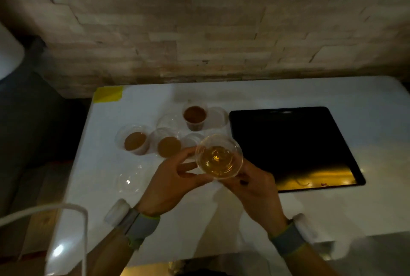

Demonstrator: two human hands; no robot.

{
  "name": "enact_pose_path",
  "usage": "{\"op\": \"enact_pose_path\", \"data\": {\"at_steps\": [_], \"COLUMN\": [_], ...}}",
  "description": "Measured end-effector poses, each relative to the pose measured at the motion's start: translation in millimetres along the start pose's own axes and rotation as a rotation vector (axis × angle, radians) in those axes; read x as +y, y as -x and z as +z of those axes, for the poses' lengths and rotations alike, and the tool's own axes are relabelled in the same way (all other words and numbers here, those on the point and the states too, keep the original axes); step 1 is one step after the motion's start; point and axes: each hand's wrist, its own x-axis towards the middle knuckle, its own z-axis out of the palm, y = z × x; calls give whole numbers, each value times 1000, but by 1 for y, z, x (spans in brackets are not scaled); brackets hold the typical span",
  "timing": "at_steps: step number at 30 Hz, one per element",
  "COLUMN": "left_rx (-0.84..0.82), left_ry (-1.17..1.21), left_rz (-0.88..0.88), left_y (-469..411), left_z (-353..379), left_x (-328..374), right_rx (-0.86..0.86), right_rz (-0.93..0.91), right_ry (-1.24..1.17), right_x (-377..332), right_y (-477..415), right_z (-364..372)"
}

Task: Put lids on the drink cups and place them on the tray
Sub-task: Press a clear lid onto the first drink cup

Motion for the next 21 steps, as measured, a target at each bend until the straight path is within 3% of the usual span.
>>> {"op": "enact_pose_path", "data": {"at_steps": [9,12,16,21], "left_rx": [-187,-118,33,143], "left_ry": [59,28,173,181], "left_rz": [-178,-269,-404,-427], "left_y": [-141,-176,-206,-224], "left_z": [68,84,100,104], "left_x": [37,33,20,5], "right_rx": [26,34,-47,-106], "right_rz": [17,43,104,161], "right_ry": [98,82,12,-1], "right_x": [75,103,141,168], "right_y": [-91,-118,-147,-173], "right_z": [-97,-105,-99,-82]}}
